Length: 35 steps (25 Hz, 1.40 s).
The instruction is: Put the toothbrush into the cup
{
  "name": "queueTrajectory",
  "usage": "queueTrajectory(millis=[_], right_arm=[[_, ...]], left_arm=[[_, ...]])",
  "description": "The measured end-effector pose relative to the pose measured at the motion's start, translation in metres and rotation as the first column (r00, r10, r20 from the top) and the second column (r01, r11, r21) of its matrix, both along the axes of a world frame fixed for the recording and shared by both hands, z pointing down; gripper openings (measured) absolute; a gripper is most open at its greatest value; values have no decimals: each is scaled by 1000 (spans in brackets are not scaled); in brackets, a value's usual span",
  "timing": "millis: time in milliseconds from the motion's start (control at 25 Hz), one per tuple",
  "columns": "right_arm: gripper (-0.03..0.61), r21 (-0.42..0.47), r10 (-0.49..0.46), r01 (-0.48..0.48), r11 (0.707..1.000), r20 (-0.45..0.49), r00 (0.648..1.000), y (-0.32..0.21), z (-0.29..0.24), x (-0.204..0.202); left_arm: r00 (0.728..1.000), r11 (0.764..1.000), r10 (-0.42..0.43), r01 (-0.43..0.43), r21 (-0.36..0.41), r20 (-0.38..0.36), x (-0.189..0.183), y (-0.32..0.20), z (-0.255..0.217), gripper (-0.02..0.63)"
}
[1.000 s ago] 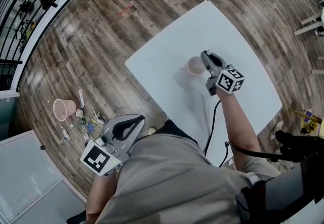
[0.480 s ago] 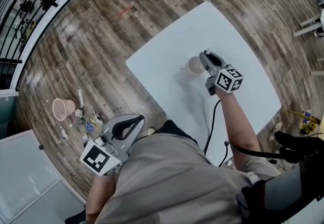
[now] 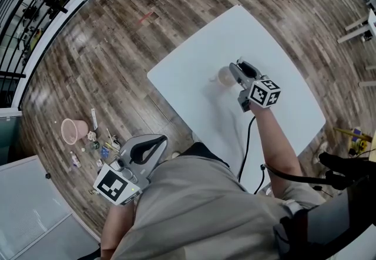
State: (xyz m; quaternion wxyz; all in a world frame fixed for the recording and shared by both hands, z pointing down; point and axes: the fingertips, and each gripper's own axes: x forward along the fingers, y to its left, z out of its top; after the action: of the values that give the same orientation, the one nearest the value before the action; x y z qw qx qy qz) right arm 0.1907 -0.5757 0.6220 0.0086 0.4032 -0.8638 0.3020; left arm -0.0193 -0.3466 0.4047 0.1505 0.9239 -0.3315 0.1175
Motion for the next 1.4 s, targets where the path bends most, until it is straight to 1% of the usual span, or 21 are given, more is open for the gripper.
queueTrajectory(millis=[240,440,640,800,920,1080,1240,1400], right_arm=[[166,4,43,-43,999,-40,998,2,-4,5],[198,-20,74,-76,997,-85,994,8,-1,9],[198,-5,110,-111,994,-115,987,24,-6,15],[198,14,156,-156,988,-140,978,39,-17,17],[198,23,186,-185,983,-163,969,57,-27,16],[198,36,209,-206,978,-180,961,94,-41,6],[198,69,235,-225,972,-208,950,128,-60,-8],[198,114,245,-223,968,-241,939,164,-83,-23]], left_arm=[[1000,1000,6,-5,25,-8,-6,4,-6,5],[1000,999,12,-12,44,-19,-16,9,-11,5],[999,998,32,-30,56,-31,-23,23,-9,5],[998,996,57,-55,65,-39,-35,34,-12,5],[996,994,82,-78,70,-46,-45,45,-15,5],[993,993,97,-92,78,-61,-64,66,-18,5],[989,989,123,-115,94,-82,-79,89,-18,6],[983,983,158,-147,109,-93,-87,117,-21,6]])
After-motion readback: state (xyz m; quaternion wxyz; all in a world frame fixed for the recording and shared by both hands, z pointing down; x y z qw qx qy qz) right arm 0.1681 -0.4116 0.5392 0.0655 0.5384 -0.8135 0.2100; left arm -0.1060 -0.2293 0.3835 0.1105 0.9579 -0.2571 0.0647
